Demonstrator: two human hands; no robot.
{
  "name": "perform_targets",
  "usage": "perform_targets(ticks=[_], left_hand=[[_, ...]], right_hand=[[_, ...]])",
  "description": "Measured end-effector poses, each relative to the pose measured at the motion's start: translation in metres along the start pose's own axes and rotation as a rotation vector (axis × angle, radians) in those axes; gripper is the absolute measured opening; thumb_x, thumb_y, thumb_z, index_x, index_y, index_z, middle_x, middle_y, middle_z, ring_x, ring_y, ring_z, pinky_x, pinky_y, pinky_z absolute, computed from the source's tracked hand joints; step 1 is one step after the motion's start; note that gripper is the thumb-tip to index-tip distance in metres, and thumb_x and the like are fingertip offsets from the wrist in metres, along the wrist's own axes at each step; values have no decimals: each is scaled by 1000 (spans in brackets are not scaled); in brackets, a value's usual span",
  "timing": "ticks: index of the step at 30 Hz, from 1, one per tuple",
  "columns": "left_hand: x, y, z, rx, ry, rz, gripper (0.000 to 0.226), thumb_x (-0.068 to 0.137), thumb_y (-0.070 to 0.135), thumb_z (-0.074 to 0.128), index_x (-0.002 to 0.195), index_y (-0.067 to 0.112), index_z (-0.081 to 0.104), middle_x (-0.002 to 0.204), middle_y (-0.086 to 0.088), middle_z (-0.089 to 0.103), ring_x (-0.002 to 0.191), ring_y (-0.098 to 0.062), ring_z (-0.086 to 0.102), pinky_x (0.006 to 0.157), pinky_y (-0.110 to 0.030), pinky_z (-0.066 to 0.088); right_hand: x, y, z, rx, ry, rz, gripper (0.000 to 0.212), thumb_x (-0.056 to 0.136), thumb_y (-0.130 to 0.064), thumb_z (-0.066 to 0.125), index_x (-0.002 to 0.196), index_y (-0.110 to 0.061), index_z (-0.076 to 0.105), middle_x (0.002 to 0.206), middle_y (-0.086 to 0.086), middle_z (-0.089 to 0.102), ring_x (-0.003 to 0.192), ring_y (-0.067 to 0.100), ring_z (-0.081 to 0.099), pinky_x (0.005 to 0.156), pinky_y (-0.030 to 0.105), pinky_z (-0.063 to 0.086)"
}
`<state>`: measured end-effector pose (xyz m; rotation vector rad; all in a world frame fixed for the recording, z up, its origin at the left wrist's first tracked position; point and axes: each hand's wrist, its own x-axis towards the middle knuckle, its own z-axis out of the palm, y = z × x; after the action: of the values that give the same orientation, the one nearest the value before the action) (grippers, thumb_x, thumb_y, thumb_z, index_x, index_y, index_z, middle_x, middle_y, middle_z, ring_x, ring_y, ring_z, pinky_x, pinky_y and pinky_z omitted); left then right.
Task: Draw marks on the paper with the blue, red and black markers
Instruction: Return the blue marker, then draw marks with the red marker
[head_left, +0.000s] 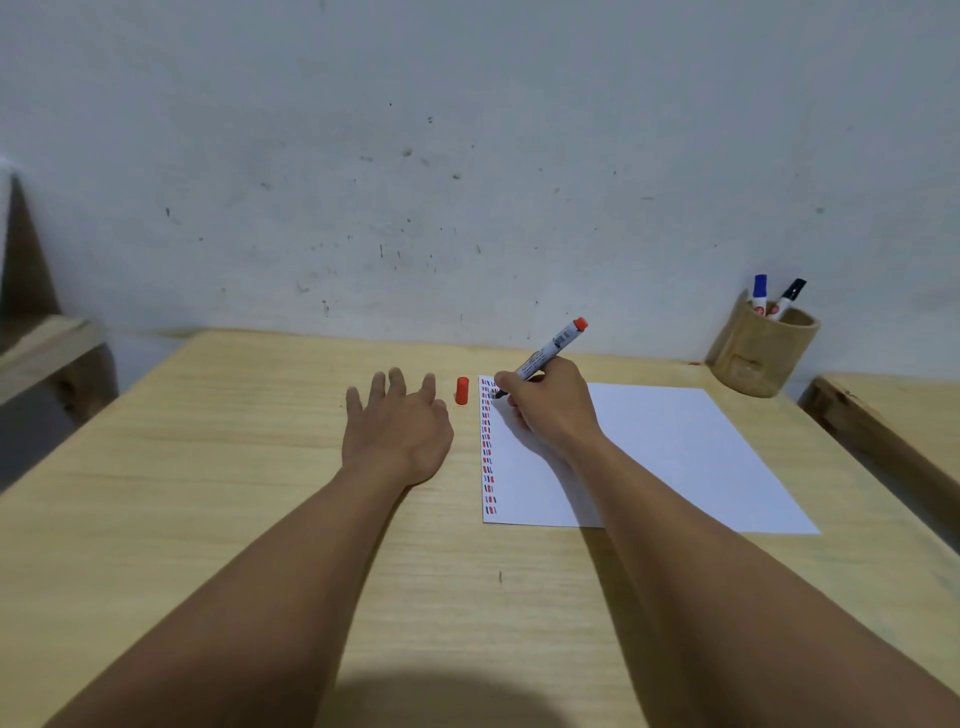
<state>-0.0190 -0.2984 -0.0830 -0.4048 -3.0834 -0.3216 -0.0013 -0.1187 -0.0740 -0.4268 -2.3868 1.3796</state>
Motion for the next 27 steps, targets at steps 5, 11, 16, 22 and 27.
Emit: perform_targets(ticks=[5, 11, 16, 22, 27], left_hand=[[0, 0, 0, 9, -4, -3, 58, 104, 39, 17, 161, 27, 16, 169, -14, 8, 156, -32, 2, 123, -56, 2], [-1, 0, -1, 5, -11, -2, 58, 104, 39, 16, 161, 27, 15, 169, -15, 8, 156, -32, 2, 123, -56, 2], [-2, 1, -2, -2, -19, -3, 58, 104, 39, 16, 161, 27, 14, 169, -14, 7, 156, -32, 1, 123, -55, 1], [-2, 1, -2, -44, -19, -8, 58, 103, 38, 17, 161, 27, 17, 169, -14, 10, 156, -31, 3, 124, -55, 2], [0, 6, -8, -180, 127, -24, 58, 100, 37, 32, 156, 20, 33, 154, -13, 45, 145, -35, 35, 118, -54, 25]], right_hand=[[-2, -1, 1, -29, -14, -31, 23, 85, -27, 70, 73, -9, 63, 60, 1, 67, 52, 11, 59, 51, 23, 44], [-1, 0, 2, -62, -22, -45, 28, 88, -25, 69, 78, 1, 69, 68, 7, 73, 55, 13, 63, 53, 24, 48], [0, 2, 4, -67, -25, -50, 26, 87, -27, 69, 72, -6, 65, 65, 7, 71, 56, 14, 63, 55, 28, 49], [-1, -2, 3, -74, -42, -29, 27, 85, -23, 69, 66, -11, 55, 63, 6, 61, 56, 17, 56, 53, 28, 43], [2, -3, 0, 97, 21, 25, 19, 84, -27, 68, 80, -8, 66, 70, 3, 66, 63, 17, 59, 60, 30, 45]])
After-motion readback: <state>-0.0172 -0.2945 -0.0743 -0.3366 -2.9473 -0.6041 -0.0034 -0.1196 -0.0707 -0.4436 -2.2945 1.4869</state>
